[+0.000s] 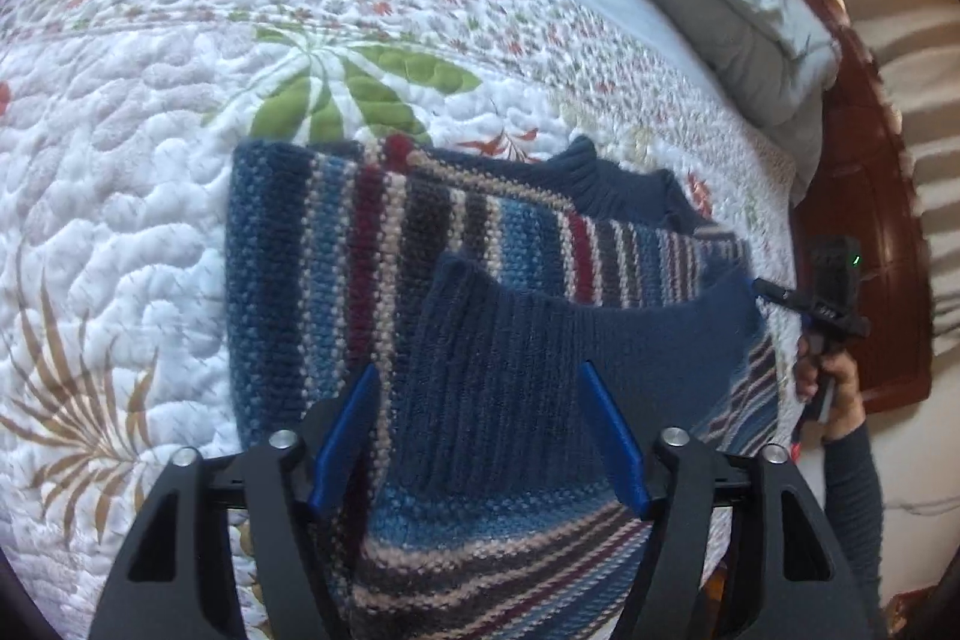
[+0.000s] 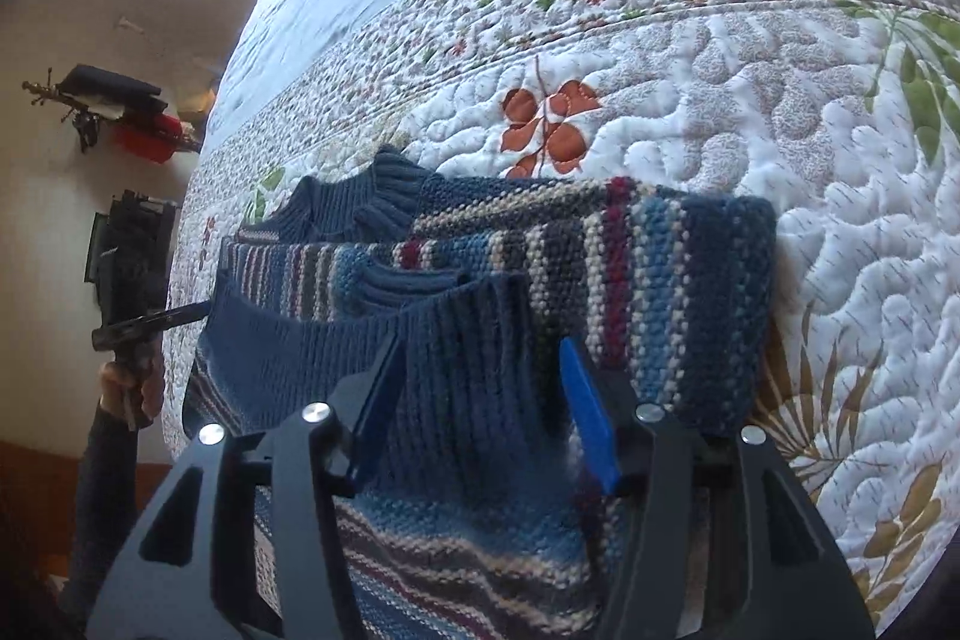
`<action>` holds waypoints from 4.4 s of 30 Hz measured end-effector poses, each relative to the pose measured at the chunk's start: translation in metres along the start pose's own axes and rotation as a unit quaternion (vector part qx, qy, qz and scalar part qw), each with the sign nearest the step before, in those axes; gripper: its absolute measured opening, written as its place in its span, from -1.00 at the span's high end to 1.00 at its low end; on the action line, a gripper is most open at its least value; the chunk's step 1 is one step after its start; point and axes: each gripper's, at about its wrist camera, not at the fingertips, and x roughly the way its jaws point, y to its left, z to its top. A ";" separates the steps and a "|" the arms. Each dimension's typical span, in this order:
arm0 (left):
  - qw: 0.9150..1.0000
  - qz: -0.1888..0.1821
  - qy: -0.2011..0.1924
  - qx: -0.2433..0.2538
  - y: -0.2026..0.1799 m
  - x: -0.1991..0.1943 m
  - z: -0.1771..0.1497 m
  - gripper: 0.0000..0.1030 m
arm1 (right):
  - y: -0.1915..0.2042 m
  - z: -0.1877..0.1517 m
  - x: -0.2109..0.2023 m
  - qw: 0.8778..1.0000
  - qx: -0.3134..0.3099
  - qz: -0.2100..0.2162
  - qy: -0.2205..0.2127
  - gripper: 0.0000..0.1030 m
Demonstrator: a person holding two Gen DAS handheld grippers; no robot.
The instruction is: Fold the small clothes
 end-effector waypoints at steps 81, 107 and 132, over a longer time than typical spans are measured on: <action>0.981 0.101 -0.157 -0.053 0.006 -0.016 0.076 0.31 | -0.011 0.059 -0.005 0.978 0.083 -0.133 -0.139 0.27; 0.977 -0.016 -0.206 -0.047 0.013 -0.057 -0.124 -0.01 | -0.002 -0.157 -0.061 0.977 0.097 -0.010 -0.192 0.55; 0.910 0.270 -0.279 0.147 -0.075 -0.087 -0.201 -0.72 | 0.255 -0.213 0.083 0.959 -0.199 -0.120 -0.161 0.02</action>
